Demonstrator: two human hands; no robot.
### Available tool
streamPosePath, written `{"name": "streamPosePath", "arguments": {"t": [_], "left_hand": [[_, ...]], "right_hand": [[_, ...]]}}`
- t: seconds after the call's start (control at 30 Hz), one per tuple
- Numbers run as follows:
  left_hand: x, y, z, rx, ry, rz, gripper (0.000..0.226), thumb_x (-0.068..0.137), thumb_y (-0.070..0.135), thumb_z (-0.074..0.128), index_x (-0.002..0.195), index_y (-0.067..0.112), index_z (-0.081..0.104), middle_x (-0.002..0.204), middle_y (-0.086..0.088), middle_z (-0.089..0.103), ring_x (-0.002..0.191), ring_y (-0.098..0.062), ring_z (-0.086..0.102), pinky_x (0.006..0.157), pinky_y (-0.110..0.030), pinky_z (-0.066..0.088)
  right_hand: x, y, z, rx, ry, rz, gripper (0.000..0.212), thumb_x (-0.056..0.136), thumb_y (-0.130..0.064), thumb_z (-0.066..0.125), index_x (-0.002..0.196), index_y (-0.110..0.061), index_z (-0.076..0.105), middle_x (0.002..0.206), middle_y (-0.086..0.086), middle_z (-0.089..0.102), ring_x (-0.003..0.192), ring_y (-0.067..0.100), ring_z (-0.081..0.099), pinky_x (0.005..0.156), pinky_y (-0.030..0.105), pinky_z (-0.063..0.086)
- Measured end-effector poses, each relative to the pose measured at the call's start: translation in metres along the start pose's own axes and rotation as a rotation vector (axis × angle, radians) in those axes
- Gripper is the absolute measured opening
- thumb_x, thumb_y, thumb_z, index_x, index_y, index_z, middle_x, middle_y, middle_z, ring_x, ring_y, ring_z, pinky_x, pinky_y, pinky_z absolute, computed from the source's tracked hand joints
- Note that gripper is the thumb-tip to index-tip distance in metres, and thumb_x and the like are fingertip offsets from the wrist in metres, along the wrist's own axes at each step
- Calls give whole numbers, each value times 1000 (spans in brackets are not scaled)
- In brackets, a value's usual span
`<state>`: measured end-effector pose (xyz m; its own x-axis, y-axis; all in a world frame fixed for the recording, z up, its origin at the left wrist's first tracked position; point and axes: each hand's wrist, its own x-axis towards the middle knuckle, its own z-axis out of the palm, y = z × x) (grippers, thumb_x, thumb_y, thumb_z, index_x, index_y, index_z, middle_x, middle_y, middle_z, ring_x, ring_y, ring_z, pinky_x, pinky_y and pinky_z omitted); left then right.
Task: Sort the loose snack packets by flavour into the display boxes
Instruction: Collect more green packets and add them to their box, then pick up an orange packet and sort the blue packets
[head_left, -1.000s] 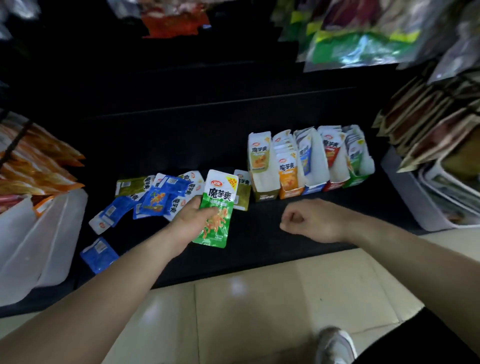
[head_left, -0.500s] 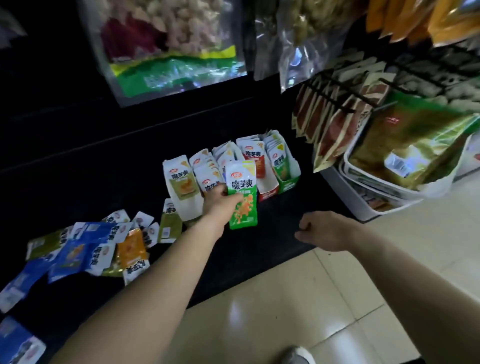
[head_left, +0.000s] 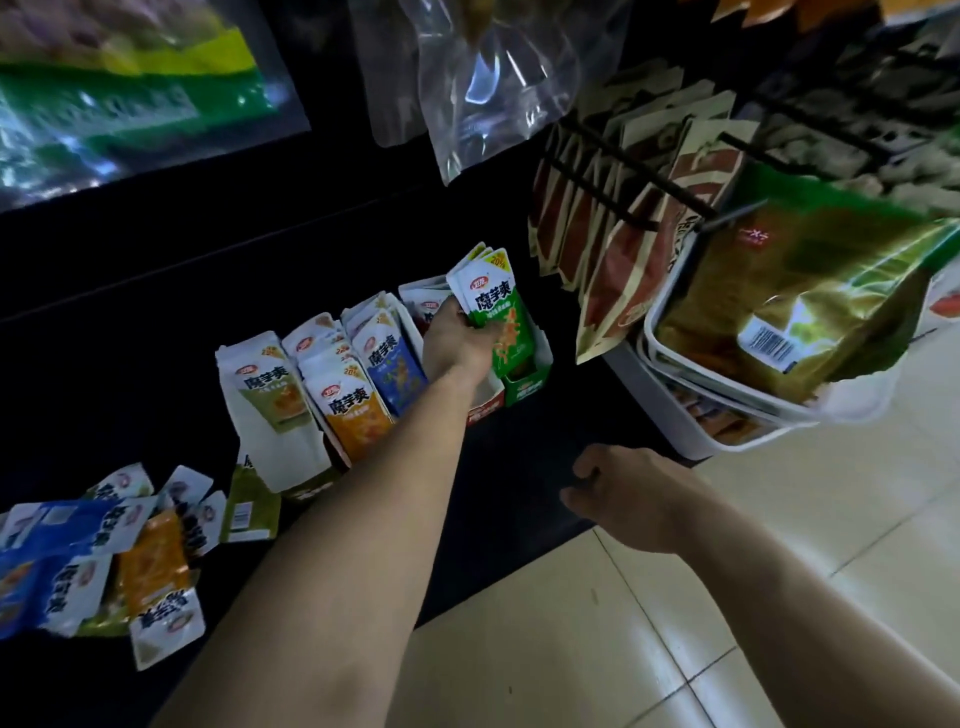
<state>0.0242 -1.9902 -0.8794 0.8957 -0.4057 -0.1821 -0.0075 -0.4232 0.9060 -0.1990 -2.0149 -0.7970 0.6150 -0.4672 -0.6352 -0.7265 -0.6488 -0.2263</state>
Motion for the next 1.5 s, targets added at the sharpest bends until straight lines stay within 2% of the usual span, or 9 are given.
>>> {"name": "streamPosePath", "arguments": {"t": [0.13, 0.27, 0.57, 0.7, 0.8, 0.9, 1.07, 1.33, 1.5], "left_hand": [[4, -1, 4, 128, -4, 69, 37, 87, 29, 77, 120, 21, 63, 122, 1, 71, 109, -20, 66, 84, -28, 49], [2, -5, 9, 351, -20, 124, 35, 84, 40, 76, 112, 21, 67, 112, -1, 73, 103, -24, 68, 78, -35, 55], [11, 3, 23, 136, -25, 11, 22, 86, 12, 73, 108, 10, 72, 107, -8, 74, 100, -24, 68, 89, -35, 56], [5, 3, 17, 128, -62, 67, 29, 86, 4, 69, 113, 12, 69, 100, -1, 72, 95, -18, 69, 77, -23, 51], [-7, 3, 1, 161, -72, 167, 43, 90, 5, 67, 131, 12, 60, 121, -3, 69, 112, -19, 63, 91, -23, 47], [-21, 4, -22, 245, -74, 196, 49, 94, 15, 66, 142, 15, 52, 139, -4, 60, 123, -24, 59, 106, -33, 47], [-76, -12, -103, 381, -157, 207, 44, 94, 22, 67, 137, 21, 57, 132, 5, 64, 117, -14, 61, 101, -21, 43], [-197, -88, -321, 689, -244, -6, 44, 93, 30, 67, 136, 28, 55, 129, 15, 61, 95, -6, 67, 86, -27, 53], [-249, -144, -416, 781, -232, -197, 44, 89, 36, 70, 131, 32, 57, 126, 13, 64, 94, -5, 63, 90, -28, 52]], "right_hand": [[2, -1, 0, -13, -13, -7, 43, 97, -56, 48, 130, -30, 53, 117, -4, 63, 104, 20, 60, 90, 39, 51], [3, -4, 1, -10, -14, -10, 42, 97, -57, 48, 129, -30, 53, 117, -5, 64, 104, 20, 61, 91, 40, 52], [8, -7, 4, -41, -19, -18, 41, 97, -58, 45, 127, -31, 52, 116, -7, 65, 103, 20, 61, 90, 40, 52], [11, -14, 4, -49, -30, -40, 41, 97, -57, 45, 128, -30, 52, 115, -6, 65, 103, 20, 61, 90, 40, 53], [12, -24, 4, -67, -35, -71, 42, 98, -56, 45, 129, -28, 53, 115, -5, 64, 102, 20, 61, 88, 40, 53], [12, -41, 4, -92, -35, -100, 44, 98, -56, 46, 131, -27, 52, 121, -2, 61, 108, 23, 60, 88, 39, 52], [10, -83, 9, -108, -4, -180, 46, 95, -56, 49, 129, -25, 54, 130, 2, 59, 117, 26, 58, 89, 38, 49], [-16, -177, 56, -211, -76, -396, 38, 95, -55, 50, 114, -24, 57, 123, 3, 61, 111, 25, 58, 90, 39, 49], [-23, -221, 113, -266, -117, -482, 48, 96, -49, 55, 136, -25, 51, 136, 1, 55, 121, 24, 55, 98, 41, 48]]}}
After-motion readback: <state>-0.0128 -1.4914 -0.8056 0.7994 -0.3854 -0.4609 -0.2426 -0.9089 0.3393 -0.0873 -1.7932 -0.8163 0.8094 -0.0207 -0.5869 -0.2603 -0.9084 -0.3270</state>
